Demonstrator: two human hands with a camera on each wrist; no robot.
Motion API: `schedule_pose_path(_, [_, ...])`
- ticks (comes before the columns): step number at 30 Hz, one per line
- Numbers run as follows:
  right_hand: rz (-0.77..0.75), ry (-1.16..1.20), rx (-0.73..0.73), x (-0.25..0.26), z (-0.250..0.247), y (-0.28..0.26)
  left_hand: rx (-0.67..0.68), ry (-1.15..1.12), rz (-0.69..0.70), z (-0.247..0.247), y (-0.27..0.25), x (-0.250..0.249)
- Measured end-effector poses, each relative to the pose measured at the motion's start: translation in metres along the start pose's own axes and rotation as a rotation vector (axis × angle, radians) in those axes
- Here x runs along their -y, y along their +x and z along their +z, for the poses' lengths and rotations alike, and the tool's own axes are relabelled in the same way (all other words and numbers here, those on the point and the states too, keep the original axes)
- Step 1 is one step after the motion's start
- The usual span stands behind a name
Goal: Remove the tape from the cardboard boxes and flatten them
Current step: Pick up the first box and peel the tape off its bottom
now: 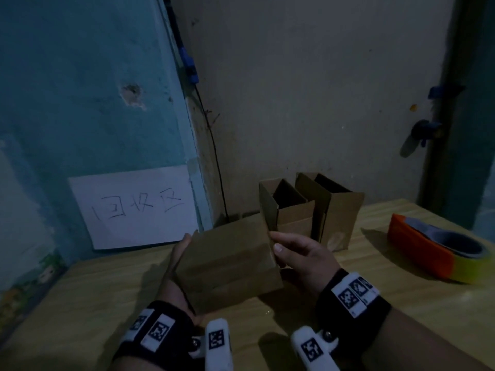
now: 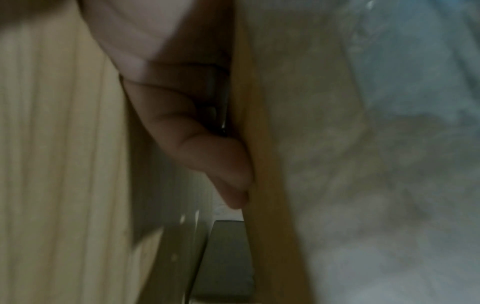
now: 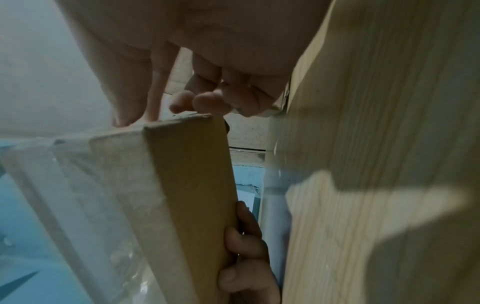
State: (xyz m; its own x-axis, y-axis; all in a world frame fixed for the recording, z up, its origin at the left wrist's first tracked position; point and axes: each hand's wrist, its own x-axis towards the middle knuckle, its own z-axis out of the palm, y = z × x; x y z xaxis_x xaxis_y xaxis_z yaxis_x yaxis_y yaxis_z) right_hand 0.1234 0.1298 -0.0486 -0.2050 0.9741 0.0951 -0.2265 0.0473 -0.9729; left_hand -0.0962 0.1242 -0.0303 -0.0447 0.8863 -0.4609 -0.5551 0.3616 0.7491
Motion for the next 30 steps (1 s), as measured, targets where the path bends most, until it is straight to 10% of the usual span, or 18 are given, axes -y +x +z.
schedule_pose_path(30, [-0.101,0.354,0.159,-0.005,-0.006,0.008,-0.116,-0.096,0.126,-0.026,0.011,0.000])
